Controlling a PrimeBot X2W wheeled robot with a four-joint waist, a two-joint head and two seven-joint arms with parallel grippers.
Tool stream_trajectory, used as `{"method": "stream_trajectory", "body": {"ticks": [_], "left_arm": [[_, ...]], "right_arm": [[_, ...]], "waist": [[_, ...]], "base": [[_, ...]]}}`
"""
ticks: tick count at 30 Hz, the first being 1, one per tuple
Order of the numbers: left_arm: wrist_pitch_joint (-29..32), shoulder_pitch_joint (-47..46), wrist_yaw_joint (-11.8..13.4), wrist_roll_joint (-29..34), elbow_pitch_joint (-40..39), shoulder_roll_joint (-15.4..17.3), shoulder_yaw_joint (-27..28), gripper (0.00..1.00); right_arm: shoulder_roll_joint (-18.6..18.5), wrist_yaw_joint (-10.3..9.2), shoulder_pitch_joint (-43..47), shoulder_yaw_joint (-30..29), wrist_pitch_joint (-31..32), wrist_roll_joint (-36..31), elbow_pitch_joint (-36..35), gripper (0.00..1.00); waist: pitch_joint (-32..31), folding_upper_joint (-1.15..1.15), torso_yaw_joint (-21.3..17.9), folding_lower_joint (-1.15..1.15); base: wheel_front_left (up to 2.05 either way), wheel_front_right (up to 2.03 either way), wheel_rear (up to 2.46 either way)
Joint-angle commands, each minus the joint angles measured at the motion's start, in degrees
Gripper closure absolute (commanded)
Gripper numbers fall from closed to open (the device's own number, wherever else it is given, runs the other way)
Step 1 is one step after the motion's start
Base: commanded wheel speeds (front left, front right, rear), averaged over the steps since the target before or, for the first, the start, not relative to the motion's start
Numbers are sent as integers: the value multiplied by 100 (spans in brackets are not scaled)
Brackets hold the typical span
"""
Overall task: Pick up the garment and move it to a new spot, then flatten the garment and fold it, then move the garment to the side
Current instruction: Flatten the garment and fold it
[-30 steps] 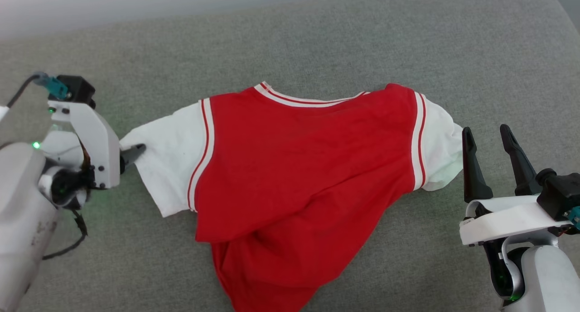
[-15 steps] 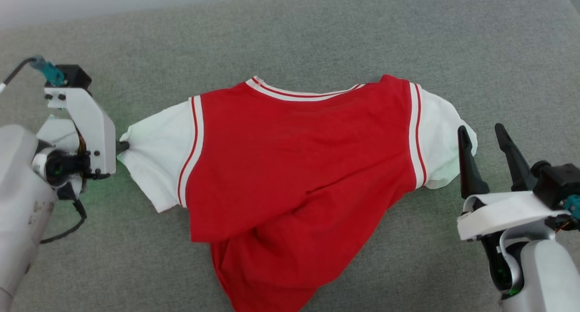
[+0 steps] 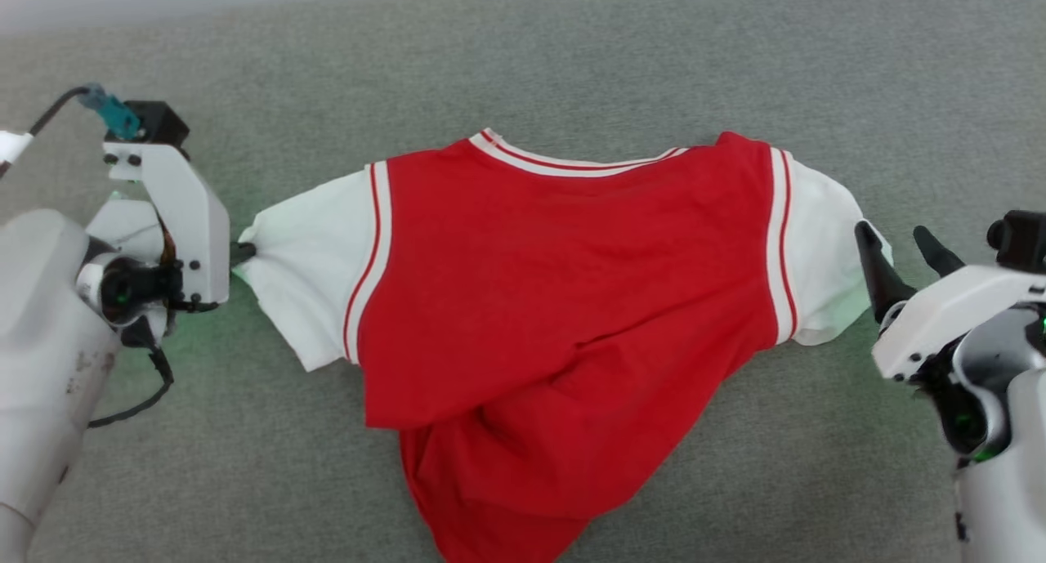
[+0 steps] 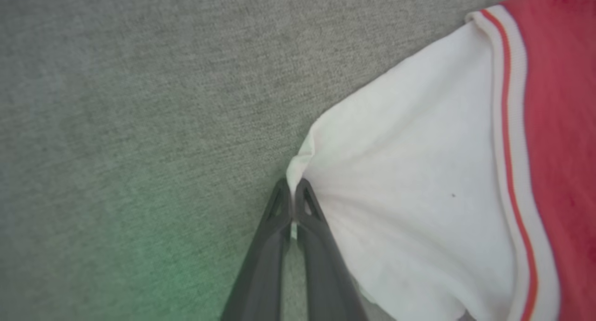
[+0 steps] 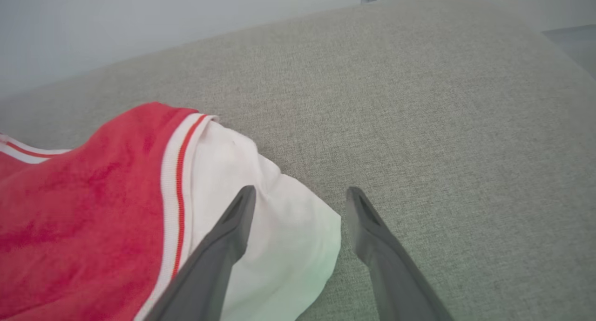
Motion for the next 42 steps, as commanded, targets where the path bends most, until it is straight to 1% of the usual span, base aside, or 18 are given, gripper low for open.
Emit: {"method": "stream_trajectory", "body": {"ticks": [1,6,7,8,14,15,16,17,22,26,30,36,42], "left_arm": [[129,403,21,-27,130,-76,-238,100],[55,367,21,-92,94,-117,-337,100],[27,360,21,-96,83,-129,-357,100],[27,360,21,-96,83,-129,-357,100],[-56,357,21,-189,80,-163,-449,100],[-77,353,21,-205,84,-163,-467,100],[-92,352,21,-219,87,-164,-483,100],[-101,347,21,-229,89,-168,-500,100],[-174,267,21,-271,88,-168,-573,100],[-284,55,21,-301,115,-159,-558,100],[-427,-225,20,-349,116,-194,-482,100],[-625,-708,20,-310,103,-246,-372,100],[-849,-1375,21,-191,4,-284,-262,100]], "right_arm": [[-54,-10,-126,-57,273,45,145,0],[-194,-10,-380,-278,955,102,606,0],[-176,-10,-428,-332,1088,131,708,0],[-176,-10,-428,-332,1088,131,708,0],[-71,-10,-569,-626,1751,107,1209,0],[-48,-10,-590,-673,1849,118,1275,44],[-25,-10,-603,-725,1948,159,1342,82],[-25,-10,-618,-759,2027,128,1394,100],[9,-9,-824,-1063,2292,93,1458,100],[-8,-9,-1024,-1241,2320,100,1282,100],[58,-9,-1224,-1279,2337,229,1028,100],[94,-10,-1633,-974,2398,595,544,100],[-31,-10,-2126,-532,2242,776,242,100]], "waist": [[5,0,78,0],[-4,0,195,0],[-6,0,214,0],[-6,0,214,0],[-50,0,297,0],[-61,0,306,0],[-76,0,316,0],[-89,0,325,0],[-190,0,371,0],[-321,0,417,0],[-514,0,482,0],[-880,0,628,0],[-1177,0,784,0]], "base": [[0,0,0],[0,0,0],[0,0,0],[0,0,0],[0,0,0],[0,0,0],[0,0,0],[0,0,0],[0,0,0],[0,0,0],[0,0,0],[0,0,0],[0,0,0]]}}
